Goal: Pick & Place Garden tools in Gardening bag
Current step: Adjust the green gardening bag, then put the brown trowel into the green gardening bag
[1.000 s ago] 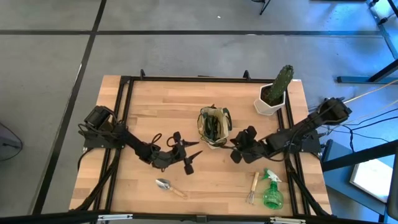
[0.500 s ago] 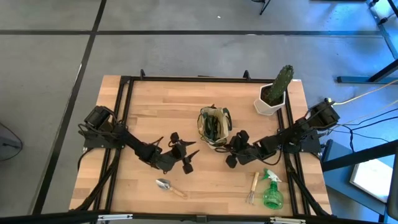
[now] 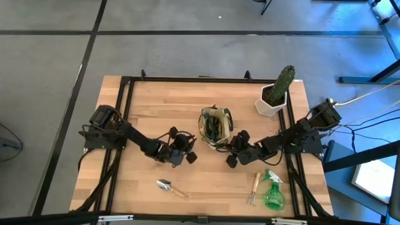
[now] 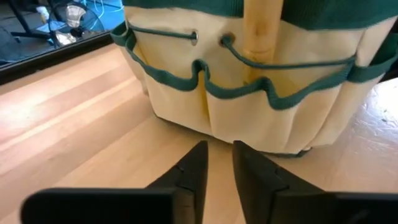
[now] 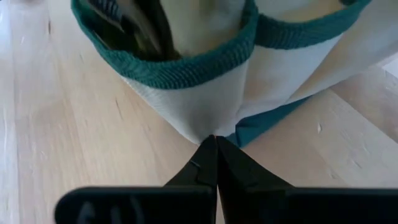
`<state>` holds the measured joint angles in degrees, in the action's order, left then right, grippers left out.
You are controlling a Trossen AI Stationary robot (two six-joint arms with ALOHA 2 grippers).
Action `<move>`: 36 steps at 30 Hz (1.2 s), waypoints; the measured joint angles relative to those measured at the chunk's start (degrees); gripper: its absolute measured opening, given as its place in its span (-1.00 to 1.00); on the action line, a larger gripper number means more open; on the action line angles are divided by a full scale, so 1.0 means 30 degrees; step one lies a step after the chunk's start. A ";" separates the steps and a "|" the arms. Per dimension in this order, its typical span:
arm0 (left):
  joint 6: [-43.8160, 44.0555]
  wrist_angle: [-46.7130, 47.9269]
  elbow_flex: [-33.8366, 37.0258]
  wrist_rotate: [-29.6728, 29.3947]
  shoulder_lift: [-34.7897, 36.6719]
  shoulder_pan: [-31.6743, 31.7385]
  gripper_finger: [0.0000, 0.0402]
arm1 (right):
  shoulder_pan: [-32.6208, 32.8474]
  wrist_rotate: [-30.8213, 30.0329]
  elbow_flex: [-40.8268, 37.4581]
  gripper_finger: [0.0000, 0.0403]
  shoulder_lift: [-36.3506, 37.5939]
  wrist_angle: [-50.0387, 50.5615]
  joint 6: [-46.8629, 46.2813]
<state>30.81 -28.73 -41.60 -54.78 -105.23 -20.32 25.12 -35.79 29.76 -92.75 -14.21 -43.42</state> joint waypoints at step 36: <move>-0.0517 0.1675 0.0000 -0.2114 0.0102 -0.0984 -0.98 | 0.1035 0.2403 0.0005 -1.00 0.0058 -0.0503 -0.0730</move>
<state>29.26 -23.70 -41.60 -61.13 -104.92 -23.27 28.23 -28.58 29.77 -92.58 -15.72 -45.61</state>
